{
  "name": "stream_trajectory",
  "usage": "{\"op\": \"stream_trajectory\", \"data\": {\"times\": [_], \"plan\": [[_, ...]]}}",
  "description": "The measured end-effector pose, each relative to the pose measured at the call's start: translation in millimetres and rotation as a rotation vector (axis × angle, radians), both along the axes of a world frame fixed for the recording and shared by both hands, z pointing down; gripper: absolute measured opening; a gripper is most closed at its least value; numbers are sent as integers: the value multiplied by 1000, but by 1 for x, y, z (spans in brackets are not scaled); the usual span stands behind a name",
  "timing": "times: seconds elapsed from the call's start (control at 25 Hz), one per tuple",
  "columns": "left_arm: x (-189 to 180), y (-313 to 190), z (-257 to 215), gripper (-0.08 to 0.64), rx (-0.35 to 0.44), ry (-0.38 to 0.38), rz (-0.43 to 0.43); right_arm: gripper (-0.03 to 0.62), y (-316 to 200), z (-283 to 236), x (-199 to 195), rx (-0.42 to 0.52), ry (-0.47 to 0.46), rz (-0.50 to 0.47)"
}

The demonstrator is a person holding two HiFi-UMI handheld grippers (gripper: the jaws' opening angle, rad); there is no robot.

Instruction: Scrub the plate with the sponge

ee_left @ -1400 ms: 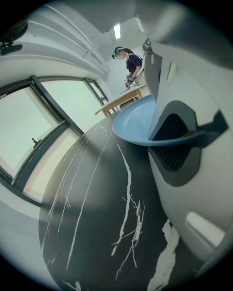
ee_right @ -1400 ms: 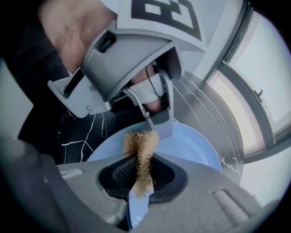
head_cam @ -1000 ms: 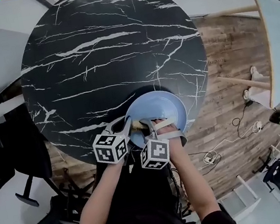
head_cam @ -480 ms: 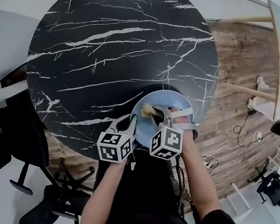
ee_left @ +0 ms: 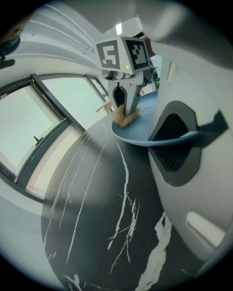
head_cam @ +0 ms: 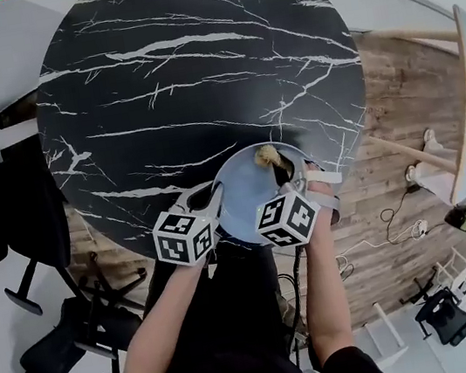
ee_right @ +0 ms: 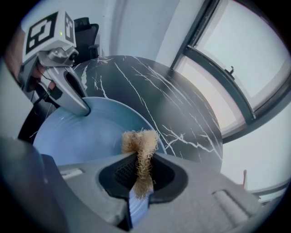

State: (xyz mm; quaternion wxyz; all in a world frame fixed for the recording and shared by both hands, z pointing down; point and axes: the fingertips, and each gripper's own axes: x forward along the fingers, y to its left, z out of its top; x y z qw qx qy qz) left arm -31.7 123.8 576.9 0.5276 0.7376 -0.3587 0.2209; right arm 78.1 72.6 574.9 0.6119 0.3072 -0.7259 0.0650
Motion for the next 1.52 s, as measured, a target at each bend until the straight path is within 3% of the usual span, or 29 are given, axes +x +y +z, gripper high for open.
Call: {"op": "stream_trajectory", "data": {"times": [0.24,0.48,0.84,1.52], "plan": [[-1,0,1,18,-20,17,-16,43,1,-1,9,39,17,46],[-2,0,1,18,-27,16,-37,40,13,-2,-3,60,45,11],[-2,0,2,20,-34,27,-52,40,48,-2,-26,31,27,-61],[-2,0,2,20,-27,39,-26,40,128,-3,-66,-44,2,-74]]}}
